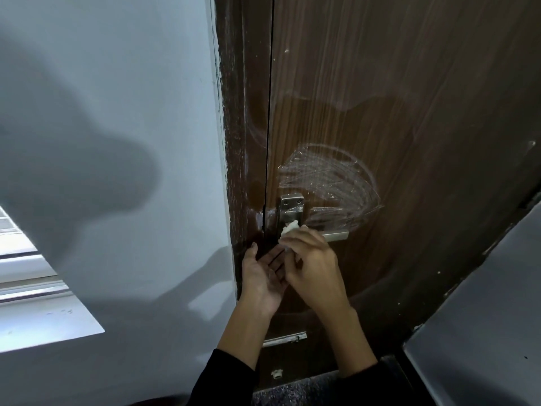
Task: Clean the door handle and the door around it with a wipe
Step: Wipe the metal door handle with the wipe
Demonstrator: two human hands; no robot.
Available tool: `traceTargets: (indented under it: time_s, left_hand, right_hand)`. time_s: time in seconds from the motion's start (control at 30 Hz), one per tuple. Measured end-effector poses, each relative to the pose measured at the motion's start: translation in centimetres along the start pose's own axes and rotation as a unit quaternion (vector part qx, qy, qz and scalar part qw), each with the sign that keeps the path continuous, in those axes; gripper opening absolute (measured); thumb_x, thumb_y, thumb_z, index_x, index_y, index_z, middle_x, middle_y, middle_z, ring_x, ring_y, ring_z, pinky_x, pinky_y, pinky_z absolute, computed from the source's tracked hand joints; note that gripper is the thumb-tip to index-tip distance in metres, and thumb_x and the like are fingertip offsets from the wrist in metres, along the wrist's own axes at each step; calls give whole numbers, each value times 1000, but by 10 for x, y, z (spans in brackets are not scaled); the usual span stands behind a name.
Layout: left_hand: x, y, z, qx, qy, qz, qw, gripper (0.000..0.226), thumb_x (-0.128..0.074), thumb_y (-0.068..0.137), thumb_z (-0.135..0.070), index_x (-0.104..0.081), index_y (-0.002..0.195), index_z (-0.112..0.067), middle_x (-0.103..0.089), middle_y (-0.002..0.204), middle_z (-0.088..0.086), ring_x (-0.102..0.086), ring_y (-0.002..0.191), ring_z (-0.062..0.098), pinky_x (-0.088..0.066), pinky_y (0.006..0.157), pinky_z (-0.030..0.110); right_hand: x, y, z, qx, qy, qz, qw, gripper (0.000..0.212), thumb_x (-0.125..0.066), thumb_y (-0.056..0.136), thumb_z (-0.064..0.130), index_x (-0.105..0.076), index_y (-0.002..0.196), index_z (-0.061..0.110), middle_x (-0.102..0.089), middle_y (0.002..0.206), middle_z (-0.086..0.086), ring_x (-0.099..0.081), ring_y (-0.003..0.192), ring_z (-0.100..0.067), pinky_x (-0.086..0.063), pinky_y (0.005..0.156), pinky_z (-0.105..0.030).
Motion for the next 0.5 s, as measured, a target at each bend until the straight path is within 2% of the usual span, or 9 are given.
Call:
traceTargets:
  time_s: [0.13, 0.2, 0.27, 0.33, 0.43, 0.5]
  left_hand:
    - [6, 1, -8, -26, 14, -7, 1000, 58, -30, 99, -49, -70, 95, -8, -74, 84, 8, -64, 85, 20, -47, 75, 31]
    - [8, 1, -8, -24, 17, -10, 1000, 57, -31, 99, -48, -70, 92, -8, -74, 81, 8, -63, 85, 21, -48, 76, 31]
    - [8, 0, -9, -22, 22, -9, 999, 57, -30, 100, -48, -69, 94, -7, -73, 86, 10, -63, 87, 22, -48, 76, 31]
    - [9, 0, -9, -23, 28, -7, 999, 58, -27, 100, -48, -67, 102, -5, -71, 95, 12, -63, 92, 23, -48, 78, 31]
    - [11, 0, -11, -35, 38, -12, 999, 59, -25, 101, -47, -66, 106, -6, -73, 98, 11, -65, 95, 23, -48, 79, 32]
    - [10, -1, -13, -42, 45, -20, 998, 58, -26, 100, -47, -67, 104, -7, -73, 96, 10, -65, 92, 22, -48, 77, 31]
  right_hand:
    - [-9, 8, 4, -30, -18, -21, 999, 31, -58, 82, -1, -64, 113, 2, -65, 113, -11, -56, 111, -21, -46, 97, -32]
    - [-13, 9, 9, -16, -34, -8, 999, 30, -59, 81, -1, -65, 111, 0, -66, 112, -13, -57, 111, -23, -45, 99, -33]
    - [-12, 4, 8, 4, -44, -6, 999, 29, -61, 81, 2, -67, 109, 1, -67, 112, -12, -57, 113, -23, -43, 101, -33]
    - [-6, -4, 2, -4, -37, -36, 999, 30, -61, 82, 2, -66, 112, 2, -67, 115, -12, -57, 114, -22, -43, 102, -34]
    - [2, -7, -5, -74, -42, -104, 991, 30, -61, 83, 0, -64, 113, 1, -66, 114, -14, -59, 112, -24, -41, 103, -35]
    - [-3, -3, 4, -72, -71, -96, 990, 27, -57, 83, 2, -66, 109, 1, -68, 111, -13, -59, 110, -25, -35, 104, -31]
Point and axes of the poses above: each hand's wrist, its own y-axis towards the middle knuckle, its own x-axis out of the back of the hand, z = x × y, the point moved 6 cm from there along y, towards the middle knuckle
